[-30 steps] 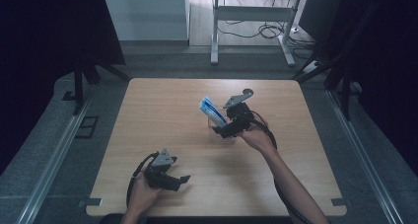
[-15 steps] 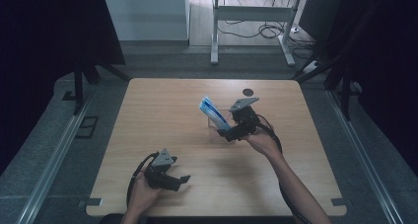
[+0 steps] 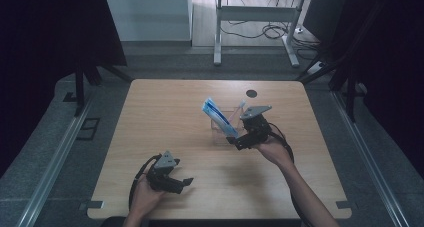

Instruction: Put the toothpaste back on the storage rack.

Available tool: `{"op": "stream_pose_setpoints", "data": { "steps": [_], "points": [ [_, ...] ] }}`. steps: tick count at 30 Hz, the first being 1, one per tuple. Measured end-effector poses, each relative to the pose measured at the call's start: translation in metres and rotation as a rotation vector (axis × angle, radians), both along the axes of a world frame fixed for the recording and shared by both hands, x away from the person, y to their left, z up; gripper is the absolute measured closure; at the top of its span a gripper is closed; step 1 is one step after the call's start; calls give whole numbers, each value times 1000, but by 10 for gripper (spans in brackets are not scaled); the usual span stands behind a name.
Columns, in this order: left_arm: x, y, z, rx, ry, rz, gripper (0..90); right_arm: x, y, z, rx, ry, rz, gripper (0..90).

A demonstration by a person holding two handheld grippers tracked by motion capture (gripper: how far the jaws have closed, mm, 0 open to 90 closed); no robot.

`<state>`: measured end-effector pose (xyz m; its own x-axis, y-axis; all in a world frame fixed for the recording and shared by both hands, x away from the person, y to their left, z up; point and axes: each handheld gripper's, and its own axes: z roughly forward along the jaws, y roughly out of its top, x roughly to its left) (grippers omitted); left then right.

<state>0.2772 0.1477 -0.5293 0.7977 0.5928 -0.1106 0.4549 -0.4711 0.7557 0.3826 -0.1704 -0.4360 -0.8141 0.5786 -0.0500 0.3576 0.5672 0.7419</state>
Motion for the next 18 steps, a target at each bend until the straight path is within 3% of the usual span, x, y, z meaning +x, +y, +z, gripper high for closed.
{"op": "stream_pose_setpoints", "data": {
  "steps": [18],
  "points": [
    [0,1,1,-10,3,5,131,-20,-31,-7,6,3,-52,39]
  ]
}}
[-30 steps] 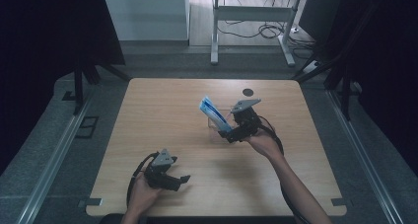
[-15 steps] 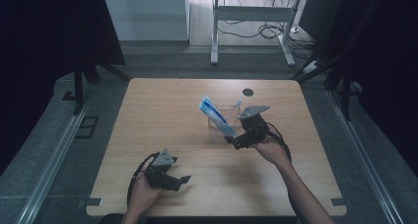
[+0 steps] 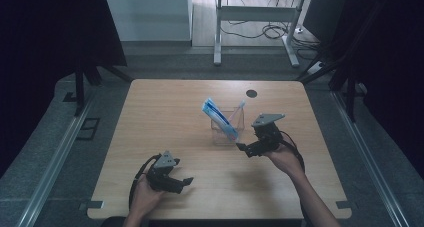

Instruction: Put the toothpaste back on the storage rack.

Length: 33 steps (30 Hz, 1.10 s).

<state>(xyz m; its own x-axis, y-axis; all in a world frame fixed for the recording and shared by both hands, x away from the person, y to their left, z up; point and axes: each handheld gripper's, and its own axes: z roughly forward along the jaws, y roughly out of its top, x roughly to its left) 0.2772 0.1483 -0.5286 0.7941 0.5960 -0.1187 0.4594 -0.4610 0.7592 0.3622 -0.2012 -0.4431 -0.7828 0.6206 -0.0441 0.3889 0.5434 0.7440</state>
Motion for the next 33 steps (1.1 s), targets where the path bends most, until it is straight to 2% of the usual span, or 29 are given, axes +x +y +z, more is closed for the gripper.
{"op": "stream_pose_setpoints", "data": {
  "steps": [11,14,21,28,33],
  "points": [
    [0,0,0,-2,-3,1,131,-14,-22,-3,-11,-1,-37,42],
    [0,0,0,-1,-2,1,131,-21,-33,-4,-21,-5,-54,43],
    [0,0,-1,0,-5,-1,131,-32,-50,-8,-13,-3,-80,43],
    [0,0,-1,-1,1,1,131,-44,-68,-19,-8,4,-114,43],
    [0,0,-1,1,0,-4,131,-53,-80,-33,0,14,-141,43]
  ]
}}
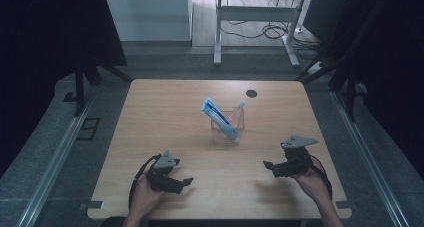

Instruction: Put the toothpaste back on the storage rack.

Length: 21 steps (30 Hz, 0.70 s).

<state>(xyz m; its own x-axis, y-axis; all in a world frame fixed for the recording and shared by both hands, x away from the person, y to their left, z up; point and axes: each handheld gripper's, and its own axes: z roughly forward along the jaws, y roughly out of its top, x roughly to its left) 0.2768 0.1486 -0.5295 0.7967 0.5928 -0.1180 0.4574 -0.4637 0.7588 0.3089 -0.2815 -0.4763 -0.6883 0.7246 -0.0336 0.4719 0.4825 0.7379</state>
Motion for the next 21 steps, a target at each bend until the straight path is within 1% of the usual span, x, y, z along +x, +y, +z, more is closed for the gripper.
{"op": "stream_pose_setpoints", "data": {
  "steps": [2,3,6,10,13,14,16,18,19,21],
  "points": [
    [0,0,0,1,2,0,131,-4,-6,-8,9,2,-17,43],
    [0,0,0,3,1,1,131,-4,-6,-8,9,2,-17,43],
    [0,0,-1,7,2,0,131,-10,-13,-16,31,9,-34,43],
    [0,-1,-1,15,-2,3,131,-14,-17,-22,43,3,-44,43],
    [0,-1,-1,16,-1,0,132,-19,-21,-28,66,3,-58,43],
    [0,-1,-1,18,-1,-1,131,-21,-24,-33,71,3,-64,43],
    [0,-1,-1,20,0,-2,132,-23,-27,-38,69,1,-72,42],
    [0,-2,-1,19,1,-1,131,-23,-28,-40,65,-1,-75,43],
    [0,-2,-1,22,0,-2,132,-24,-31,-44,66,4,-81,43],
    [0,-2,-1,23,-1,-3,132,-24,-32,-45,68,6,-83,43]
  ]
}}
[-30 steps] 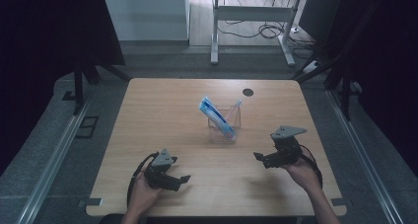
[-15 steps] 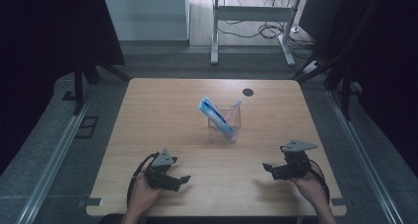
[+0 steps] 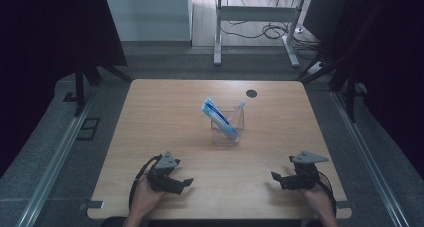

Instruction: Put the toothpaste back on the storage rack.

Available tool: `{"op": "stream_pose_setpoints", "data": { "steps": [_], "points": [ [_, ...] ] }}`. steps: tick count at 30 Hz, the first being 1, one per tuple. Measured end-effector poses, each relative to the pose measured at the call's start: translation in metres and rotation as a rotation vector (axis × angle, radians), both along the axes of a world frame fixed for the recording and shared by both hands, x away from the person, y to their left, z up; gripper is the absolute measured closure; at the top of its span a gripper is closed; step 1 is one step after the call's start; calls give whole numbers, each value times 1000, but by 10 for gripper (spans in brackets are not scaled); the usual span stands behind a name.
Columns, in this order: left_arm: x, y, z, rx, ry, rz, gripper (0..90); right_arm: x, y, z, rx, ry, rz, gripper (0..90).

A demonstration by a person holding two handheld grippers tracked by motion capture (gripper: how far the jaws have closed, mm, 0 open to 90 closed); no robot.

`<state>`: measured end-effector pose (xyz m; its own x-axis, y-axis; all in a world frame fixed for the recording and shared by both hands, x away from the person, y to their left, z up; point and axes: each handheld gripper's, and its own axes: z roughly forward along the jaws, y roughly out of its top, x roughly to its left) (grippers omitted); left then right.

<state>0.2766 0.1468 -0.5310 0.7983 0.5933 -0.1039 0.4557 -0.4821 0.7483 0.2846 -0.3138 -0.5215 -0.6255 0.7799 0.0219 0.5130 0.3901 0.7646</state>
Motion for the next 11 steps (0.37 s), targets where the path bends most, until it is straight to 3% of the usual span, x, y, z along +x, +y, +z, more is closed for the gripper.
{"op": "stream_pose_setpoints", "data": {
  "steps": [11],
  "points": [
    [1,-1,0,16,3,5,132,-3,-3,-14,-69,33,8,43]
  ]
}}
